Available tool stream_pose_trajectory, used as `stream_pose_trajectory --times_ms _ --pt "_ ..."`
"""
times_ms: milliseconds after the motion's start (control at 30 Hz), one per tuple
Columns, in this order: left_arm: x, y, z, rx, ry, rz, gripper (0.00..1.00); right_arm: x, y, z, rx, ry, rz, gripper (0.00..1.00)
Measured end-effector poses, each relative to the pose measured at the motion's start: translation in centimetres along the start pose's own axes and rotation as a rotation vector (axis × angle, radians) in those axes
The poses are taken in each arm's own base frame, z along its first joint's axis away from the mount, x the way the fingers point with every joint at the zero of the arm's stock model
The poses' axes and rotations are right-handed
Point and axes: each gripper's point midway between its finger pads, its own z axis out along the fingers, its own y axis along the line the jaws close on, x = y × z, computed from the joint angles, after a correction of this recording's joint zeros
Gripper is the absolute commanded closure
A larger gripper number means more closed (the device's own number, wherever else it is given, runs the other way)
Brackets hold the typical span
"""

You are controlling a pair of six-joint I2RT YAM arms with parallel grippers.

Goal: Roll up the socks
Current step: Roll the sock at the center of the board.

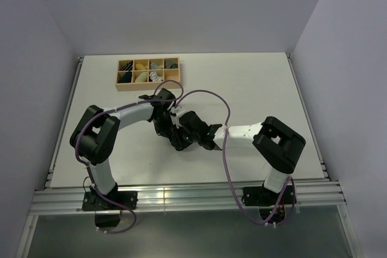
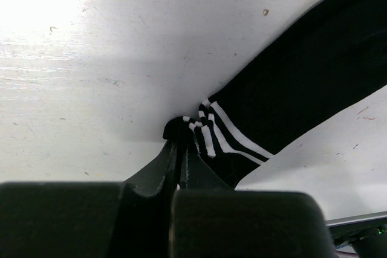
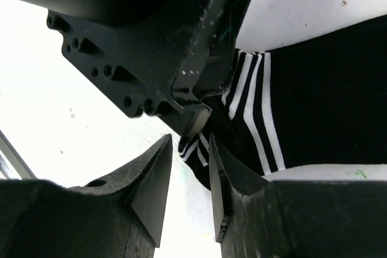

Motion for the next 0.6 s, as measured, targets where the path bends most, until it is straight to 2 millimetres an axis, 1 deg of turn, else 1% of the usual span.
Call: stream_pose_trajectory --times_ms 200,300,400,433,533,600 --pt "0.01 -0.01 0.0 0.001 0.001 0.0 1.0 0.03 0.04 0.3 0.0 0.004 0.003 0.64" --pt "0.0 -0.01 -0.01 0.002 0.002 -0.001 1.0 -0.27 0.14 0.48 0.0 0.001 0.003 0.68" --pt "0.0 0.02 0.02 0.003 0.005 -0.003 1.0 -0.41 0.16 0.83 0.001 0.002 0.003 0.75" --pt "0.01 0.03 0.03 0.003 0.006 -0.003 1.0 -0.29 0.11 0.91 0.002 0.006 0.004 0.8" --pt "-0.01 0.03 0.03 0.003 0.006 -0.003 1.0 -0.1 -0.02 1.02 0.007 0.011 0.006 0.9" --pt "-0.01 0.03 0.03 0.003 0.006 -0.003 1.0 -0.12 -0.05 1.02 0.009 0.01 0.008 0.96"
